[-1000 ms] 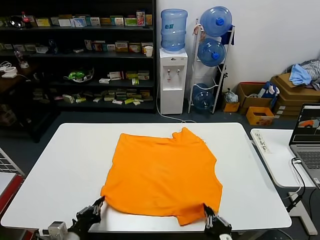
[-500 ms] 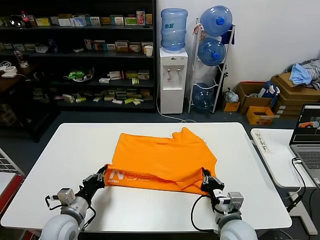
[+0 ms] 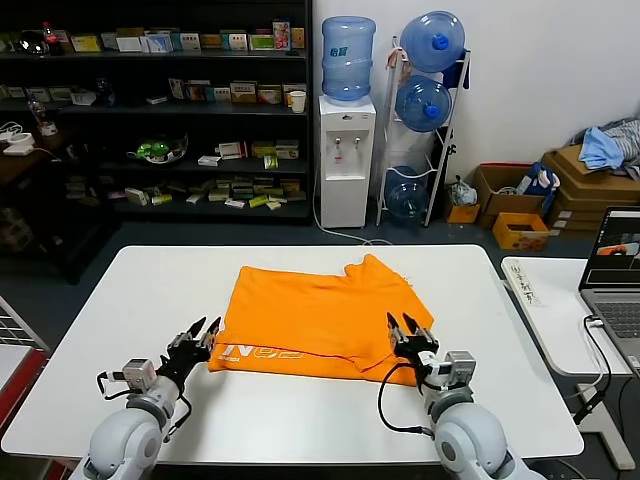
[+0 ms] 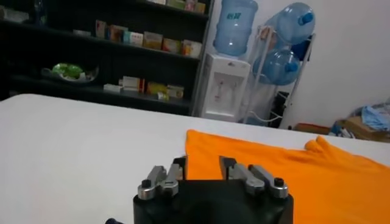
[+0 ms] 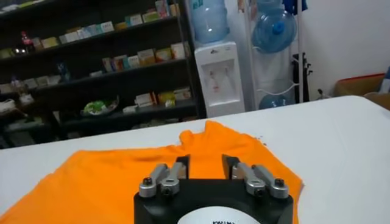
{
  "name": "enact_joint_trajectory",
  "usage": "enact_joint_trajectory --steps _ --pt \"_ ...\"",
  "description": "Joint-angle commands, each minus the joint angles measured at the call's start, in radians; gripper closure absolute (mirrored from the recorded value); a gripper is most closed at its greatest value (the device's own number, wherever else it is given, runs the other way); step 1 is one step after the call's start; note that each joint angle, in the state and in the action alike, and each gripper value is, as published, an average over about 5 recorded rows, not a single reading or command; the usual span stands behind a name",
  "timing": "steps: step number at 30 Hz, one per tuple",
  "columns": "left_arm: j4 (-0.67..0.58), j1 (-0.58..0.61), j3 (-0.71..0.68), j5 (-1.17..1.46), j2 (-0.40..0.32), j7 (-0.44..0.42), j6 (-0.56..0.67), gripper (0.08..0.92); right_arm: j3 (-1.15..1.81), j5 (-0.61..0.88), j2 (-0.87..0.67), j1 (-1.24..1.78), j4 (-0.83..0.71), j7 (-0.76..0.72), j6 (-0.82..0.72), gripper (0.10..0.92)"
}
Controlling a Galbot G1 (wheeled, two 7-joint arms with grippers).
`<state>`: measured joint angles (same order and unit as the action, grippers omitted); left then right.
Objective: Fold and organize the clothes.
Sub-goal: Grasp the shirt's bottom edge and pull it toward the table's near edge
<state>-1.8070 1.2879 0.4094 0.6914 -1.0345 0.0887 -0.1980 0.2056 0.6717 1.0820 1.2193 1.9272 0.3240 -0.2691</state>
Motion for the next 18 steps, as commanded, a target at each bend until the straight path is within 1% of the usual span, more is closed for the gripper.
enact_joint_trajectory --steps 1,4,6,8,11,18 --pt "-0.026 0.125 0.043 -0.1 0.011 -0.036 0.017 0.424 0.063 -0.236 -0.041 0.139 0.04 -0.094 0.04 0.412" --pt "-0.011 0.207 0.05 -0.128 -0.002 -0.068 0.05 0.337 0.114 -0.296 -0.065 0.242 0.042 -0.123 0.07 0.325" --pt "0.003 0.238 0.05 -0.142 -0.016 -0.087 0.07 0.285 0.147 -0.292 -0.069 0.3 0.039 -0.136 0.07 0.267" --pt "0.015 0.247 0.048 -0.15 -0.029 -0.102 0.083 0.23 0.169 -0.269 -0.067 0.345 0.036 -0.145 0.059 0.227" --pt "0.036 0.23 0.042 -0.154 -0.04 -0.115 0.095 0.186 0.183 -0.22 -0.056 0.374 0.028 -0.149 0.029 0.206" --pt "0.082 0.165 0.039 -0.145 -0.044 -0.118 0.105 0.177 0.166 -0.156 -0.03 0.333 0.006 -0.151 -0.009 0.203"
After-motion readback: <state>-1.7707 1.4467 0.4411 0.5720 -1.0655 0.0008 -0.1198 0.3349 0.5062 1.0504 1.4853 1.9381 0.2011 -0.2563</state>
